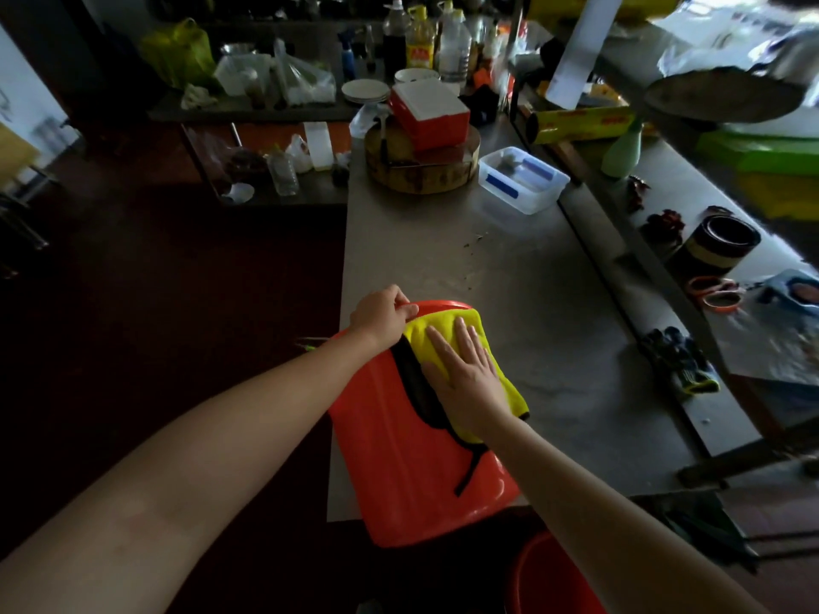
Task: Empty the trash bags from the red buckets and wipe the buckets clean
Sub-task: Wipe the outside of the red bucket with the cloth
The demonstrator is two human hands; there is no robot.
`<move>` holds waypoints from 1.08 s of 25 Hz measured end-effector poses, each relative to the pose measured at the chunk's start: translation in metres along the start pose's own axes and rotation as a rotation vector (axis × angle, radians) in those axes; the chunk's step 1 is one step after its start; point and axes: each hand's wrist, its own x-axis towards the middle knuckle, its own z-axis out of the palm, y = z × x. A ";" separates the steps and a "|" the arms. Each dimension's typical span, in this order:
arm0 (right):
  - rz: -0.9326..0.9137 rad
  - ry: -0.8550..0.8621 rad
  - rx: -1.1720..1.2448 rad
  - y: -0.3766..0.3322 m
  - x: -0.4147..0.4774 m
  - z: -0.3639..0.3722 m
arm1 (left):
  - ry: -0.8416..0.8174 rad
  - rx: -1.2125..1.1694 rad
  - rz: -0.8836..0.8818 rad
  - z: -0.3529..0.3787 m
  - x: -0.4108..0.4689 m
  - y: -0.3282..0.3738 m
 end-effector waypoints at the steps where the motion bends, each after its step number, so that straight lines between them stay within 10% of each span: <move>1: -0.007 0.025 -0.018 0.005 -0.004 -0.005 | -0.006 -0.052 0.015 0.000 -0.002 0.002; 8: -0.029 0.127 -0.247 0.035 -0.020 -0.031 | -0.119 -0.446 0.078 0.033 -0.020 0.014; 27: -0.031 0.067 -0.237 0.055 -0.002 -0.034 | -0.249 0.126 0.294 0.012 0.022 0.064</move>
